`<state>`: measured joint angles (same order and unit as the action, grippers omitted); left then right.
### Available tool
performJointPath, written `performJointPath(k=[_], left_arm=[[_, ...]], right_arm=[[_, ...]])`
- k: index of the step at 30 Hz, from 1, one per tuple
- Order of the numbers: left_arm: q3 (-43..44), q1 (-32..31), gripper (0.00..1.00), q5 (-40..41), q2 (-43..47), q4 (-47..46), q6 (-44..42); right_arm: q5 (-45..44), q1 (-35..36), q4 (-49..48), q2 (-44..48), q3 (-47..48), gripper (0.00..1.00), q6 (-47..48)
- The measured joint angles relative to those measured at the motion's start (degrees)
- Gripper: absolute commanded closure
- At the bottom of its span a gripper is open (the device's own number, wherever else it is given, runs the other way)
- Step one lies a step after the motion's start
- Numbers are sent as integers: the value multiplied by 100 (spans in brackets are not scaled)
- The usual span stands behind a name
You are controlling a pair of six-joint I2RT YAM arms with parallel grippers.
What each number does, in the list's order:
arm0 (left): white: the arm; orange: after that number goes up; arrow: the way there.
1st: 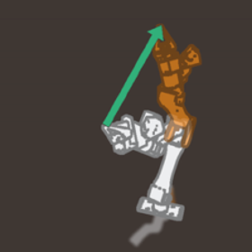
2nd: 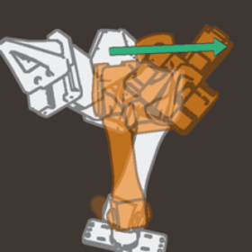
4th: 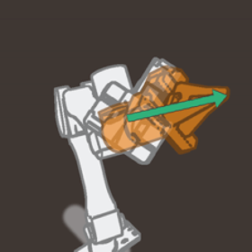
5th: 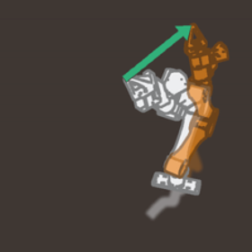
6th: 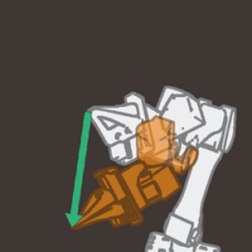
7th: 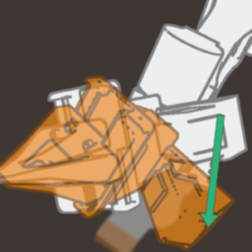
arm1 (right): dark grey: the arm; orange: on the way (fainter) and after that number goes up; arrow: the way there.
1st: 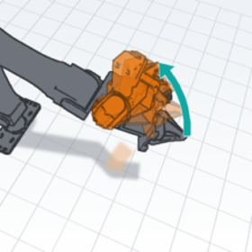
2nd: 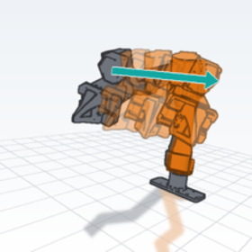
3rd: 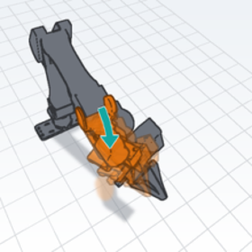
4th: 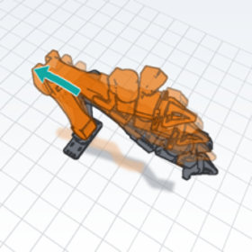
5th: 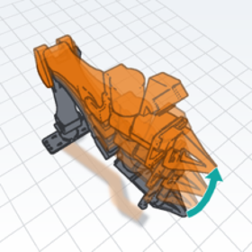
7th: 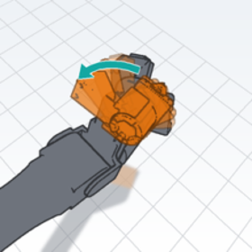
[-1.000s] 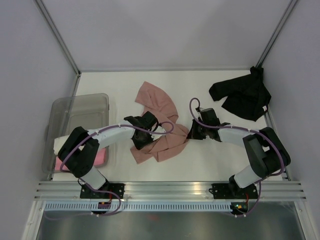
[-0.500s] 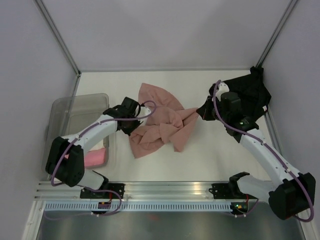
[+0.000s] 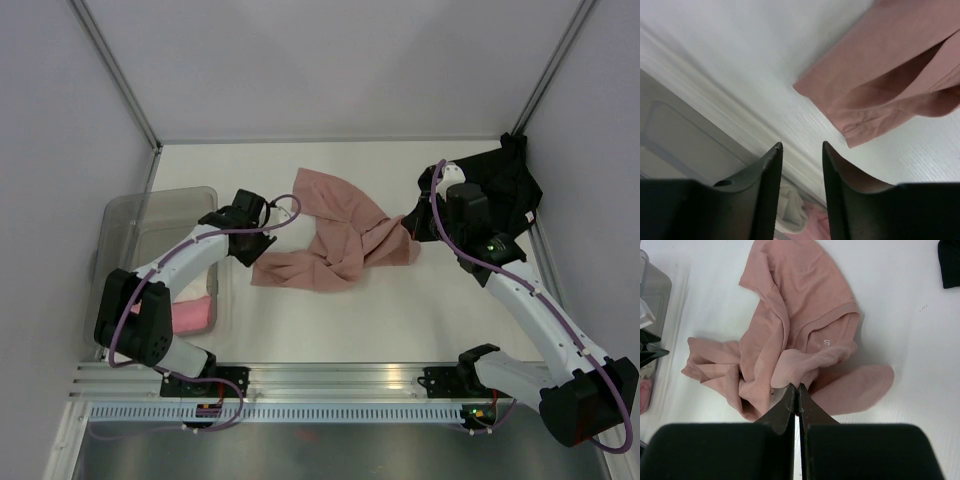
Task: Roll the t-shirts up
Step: Flatten the tshirt
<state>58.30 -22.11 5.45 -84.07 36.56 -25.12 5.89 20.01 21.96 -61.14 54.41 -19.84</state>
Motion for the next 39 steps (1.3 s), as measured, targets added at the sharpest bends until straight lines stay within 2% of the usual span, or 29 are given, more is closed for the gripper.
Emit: performJointPath(k=[1,4,9,16,19,20,26,29,32,33,34,36,39], left_arm=[[-109,42,64,-9,-63,20,2],[-387,225,67,-101,-103,199,26],[-791,407,68,-114,-11,378,26],[-1314,874,68,352,463,363,-31],[-1432,962,62,341,750,348,-81],[-1447,962,57,304,844,348,-129],[-1449,863,39,-455,1360,380,-490],[-1351,511,29,-855,1397,420,-597],[-1154,-243,18,-1147,1375,372,-658],[-1075,-525,17,-1187,1344,334,-673],[-986,-820,9,-1196,1294,284,-691],[-833,-1405,3,-1204,1158,72,-717],[-726,-2046,3,-1158,852,-457,-776]], right_arm=[[-2,0,0,-2,-20,100,0],[-31,0,0,-9,-39,100,2],[-66,0,-4,-26,-39,100,13],[-184,0,-7,-96,-42,100,24],[-188,0,-7,-96,-42,100,39],[-186,0,-9,-96,-42,100,42],[-120,0,-66,-199,-42,100,35],[-98,0,-72,-229,-48,100,35],[-98,0,-85,-229,-83,100,35],[-101,0,-96,-229,-103,100,35],[-103,0,-101,-229,-122,100,37],[-105,0,-118,-232,-184,100,35],[-114,0,-140,-234,-280,99,35]])
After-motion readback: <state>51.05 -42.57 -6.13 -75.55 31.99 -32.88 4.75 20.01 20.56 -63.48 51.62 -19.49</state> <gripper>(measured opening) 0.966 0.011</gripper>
